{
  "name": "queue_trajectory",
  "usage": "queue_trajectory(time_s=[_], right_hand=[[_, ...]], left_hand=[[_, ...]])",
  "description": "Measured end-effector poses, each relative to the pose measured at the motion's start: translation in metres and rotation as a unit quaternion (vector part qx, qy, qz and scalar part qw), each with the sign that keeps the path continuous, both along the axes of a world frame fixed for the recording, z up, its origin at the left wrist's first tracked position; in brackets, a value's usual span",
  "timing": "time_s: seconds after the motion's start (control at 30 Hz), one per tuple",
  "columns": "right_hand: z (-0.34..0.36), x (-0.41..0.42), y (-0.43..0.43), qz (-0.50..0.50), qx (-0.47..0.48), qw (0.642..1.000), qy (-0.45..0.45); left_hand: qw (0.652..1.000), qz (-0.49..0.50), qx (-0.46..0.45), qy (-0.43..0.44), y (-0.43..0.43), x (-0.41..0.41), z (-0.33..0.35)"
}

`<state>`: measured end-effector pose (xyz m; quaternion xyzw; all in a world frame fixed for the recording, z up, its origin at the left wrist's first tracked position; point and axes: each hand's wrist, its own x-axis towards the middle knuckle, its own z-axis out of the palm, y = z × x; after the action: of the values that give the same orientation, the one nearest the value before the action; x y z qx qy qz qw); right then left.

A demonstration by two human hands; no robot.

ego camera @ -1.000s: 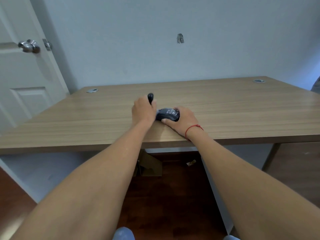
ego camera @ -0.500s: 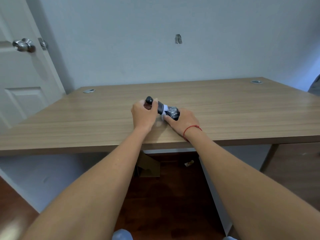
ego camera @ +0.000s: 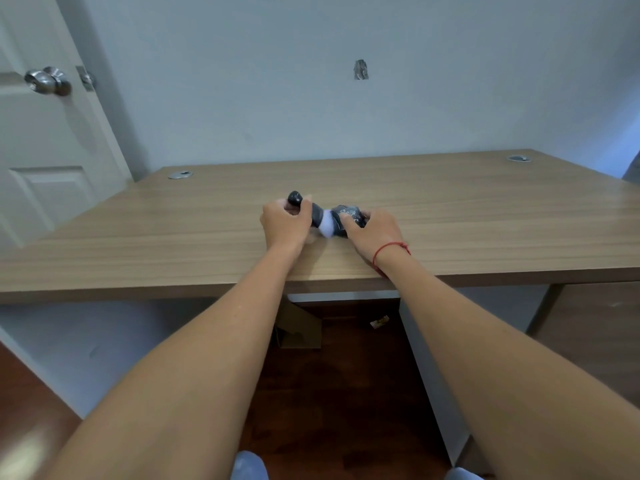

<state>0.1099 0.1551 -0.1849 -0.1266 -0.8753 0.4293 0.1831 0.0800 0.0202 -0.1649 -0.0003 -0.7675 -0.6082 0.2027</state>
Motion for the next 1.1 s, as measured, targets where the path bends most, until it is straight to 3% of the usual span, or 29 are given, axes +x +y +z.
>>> queue_trajectory(time_s=[0.07, 0.13, 0.3, 0.43, 0.6, 0.8, 0.97, 1.1], right_hand=[[-0.002, -0.002, 0.0, 0.002, 0.002, 1.0, 0.005], [-0.002, -0.004, 0.001, -0.001, 0.004, 1.0, 0.007], [-0.002, -0.005, 0.001, -0.007, -0.007, 1.0, 0.006], [-0.003, -0.004, 0.0, -0.005, -0.002, 1.0, 0.009], [-0.004, -0.006, 0.003, -0.01, 0.003, 1.0, 0.011], [-0.005, -0.007, 0.003, -0.011, 0.02, 1.0, 0.019], [-0.005, -0.008, 0.004, -0.018, 0.017, 1.0, 0.018], [-0.006, -0.009, 0.003, -0.015, 0.017, 1.0, 0.019]], left_hand=[[0.999, 0.04, -0.029, 0.024, 0.003, 0.001, 0.002], [0.999, 0.019, -0.031, 0.021, 0.005, 0.002, 0.003], [0.998, -0.035, 0.053, -0.027, 0.002, 0.001, 0.001], [1.0, 0.008, -0.011, 0.001, 0.003, 0.002, 0.002], [0.993, -0.076, 0.082, -0.046, 0.0, 0.004, 0.001], [1.0, -0.015, 0.008, -0.01, 0.002, 0.0, -0.003], [0.986, -0.135, 0.071, -0.073, -0.007, 0.0, -0.002], [0.998, -0.047, 0.045, -0.022, -0.001, -0.004, -0.004]])
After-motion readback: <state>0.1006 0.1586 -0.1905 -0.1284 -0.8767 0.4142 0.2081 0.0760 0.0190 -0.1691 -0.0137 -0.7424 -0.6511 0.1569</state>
